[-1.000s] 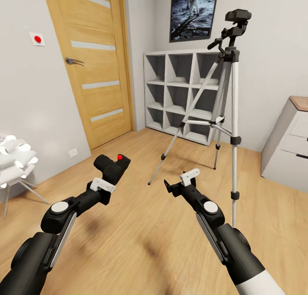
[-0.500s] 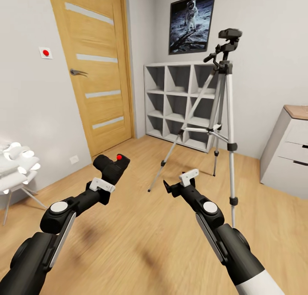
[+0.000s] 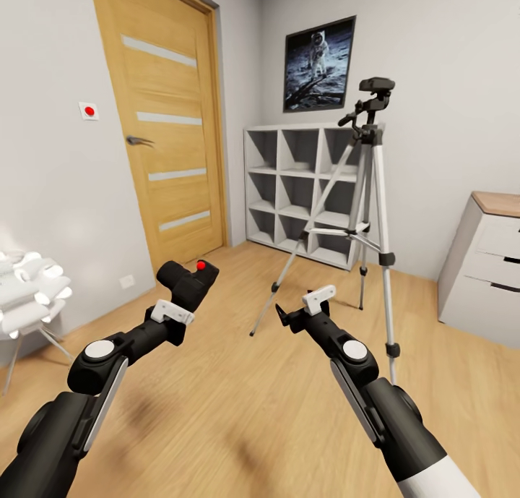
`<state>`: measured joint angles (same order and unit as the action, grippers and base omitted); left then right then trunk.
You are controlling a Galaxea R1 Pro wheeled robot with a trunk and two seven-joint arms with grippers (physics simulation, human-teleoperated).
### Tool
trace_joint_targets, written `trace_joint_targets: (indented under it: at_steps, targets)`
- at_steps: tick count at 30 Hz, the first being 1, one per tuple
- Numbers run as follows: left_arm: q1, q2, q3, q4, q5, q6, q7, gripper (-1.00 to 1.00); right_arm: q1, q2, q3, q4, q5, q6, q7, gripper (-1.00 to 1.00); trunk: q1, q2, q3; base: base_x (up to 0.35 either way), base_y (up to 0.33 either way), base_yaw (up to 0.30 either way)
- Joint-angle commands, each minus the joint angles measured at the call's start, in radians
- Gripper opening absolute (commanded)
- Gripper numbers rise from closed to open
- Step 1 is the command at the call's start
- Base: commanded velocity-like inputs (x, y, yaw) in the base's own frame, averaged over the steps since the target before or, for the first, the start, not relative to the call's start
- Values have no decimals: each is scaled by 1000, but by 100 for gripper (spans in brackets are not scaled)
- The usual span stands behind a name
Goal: Attach the digital camera to the camera tripod in the bedroom.
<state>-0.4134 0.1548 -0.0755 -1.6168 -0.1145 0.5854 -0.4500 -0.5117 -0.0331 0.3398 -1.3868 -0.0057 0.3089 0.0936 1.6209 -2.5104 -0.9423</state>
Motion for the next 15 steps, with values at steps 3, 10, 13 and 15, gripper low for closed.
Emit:
trace_joint_targets:
  at_steps: [3,10,13,15]
  targets:
    - [-1,0,0,-1,-13,2,-9,-100,-1,-1,1,-1,0,6,2,100,-2,0,11,0,0,0]
    - [-1,1,-4,12,-13,1,-9,-100,-1,-1,2,-1,0,7,2,100,-5,2,38,0,0,0]
    - [-1,10,-7,22,-13,-1,-9,-100,-1,-1,2,-1,0,7,2,100,-6,3,49,0,0,0]
    - [-1,12,-8,23,-14,0,-9,-100,-1,-1,3,-1,0,7,2,100,-7,3,57,0,0,0]
